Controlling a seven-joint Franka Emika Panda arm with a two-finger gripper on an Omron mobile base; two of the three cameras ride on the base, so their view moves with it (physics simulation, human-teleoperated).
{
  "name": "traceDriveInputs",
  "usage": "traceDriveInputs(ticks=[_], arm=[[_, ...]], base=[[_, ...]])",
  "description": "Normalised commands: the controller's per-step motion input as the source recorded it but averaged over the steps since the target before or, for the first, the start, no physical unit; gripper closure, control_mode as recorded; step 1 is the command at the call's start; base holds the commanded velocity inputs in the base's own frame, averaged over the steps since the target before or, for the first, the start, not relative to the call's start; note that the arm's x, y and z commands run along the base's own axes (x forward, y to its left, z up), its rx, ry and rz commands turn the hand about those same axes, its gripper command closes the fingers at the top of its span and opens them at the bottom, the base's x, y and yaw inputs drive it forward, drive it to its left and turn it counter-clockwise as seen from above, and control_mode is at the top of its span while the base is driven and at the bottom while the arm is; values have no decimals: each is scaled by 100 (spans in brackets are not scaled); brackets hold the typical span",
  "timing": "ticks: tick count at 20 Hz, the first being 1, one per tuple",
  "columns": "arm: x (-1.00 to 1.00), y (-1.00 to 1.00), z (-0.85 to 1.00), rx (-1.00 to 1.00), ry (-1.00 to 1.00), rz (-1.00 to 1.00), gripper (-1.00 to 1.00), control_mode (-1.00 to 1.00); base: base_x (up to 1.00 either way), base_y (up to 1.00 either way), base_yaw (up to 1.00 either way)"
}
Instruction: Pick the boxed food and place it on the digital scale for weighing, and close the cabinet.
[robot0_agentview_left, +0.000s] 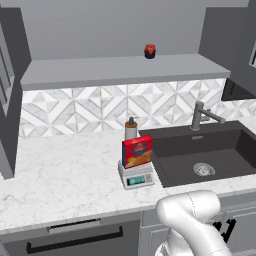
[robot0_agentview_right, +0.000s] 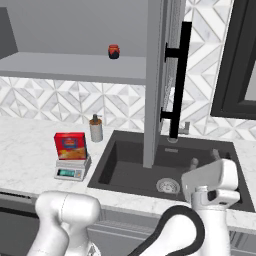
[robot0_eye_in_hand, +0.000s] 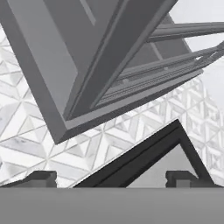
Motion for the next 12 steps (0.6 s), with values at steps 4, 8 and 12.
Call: traceDriveInputs(ticks=[4, 8, 12], arm=[[8, 17, 85, 0, -22, 17, -100, -100], [18, 47, 95, 0, -18, 23, -100, -100], [12, 78, 93, -1, -11, 24, -100, -100]], base=[[0, 0, 0], [0, 0, 0], [0, 0, 0]])
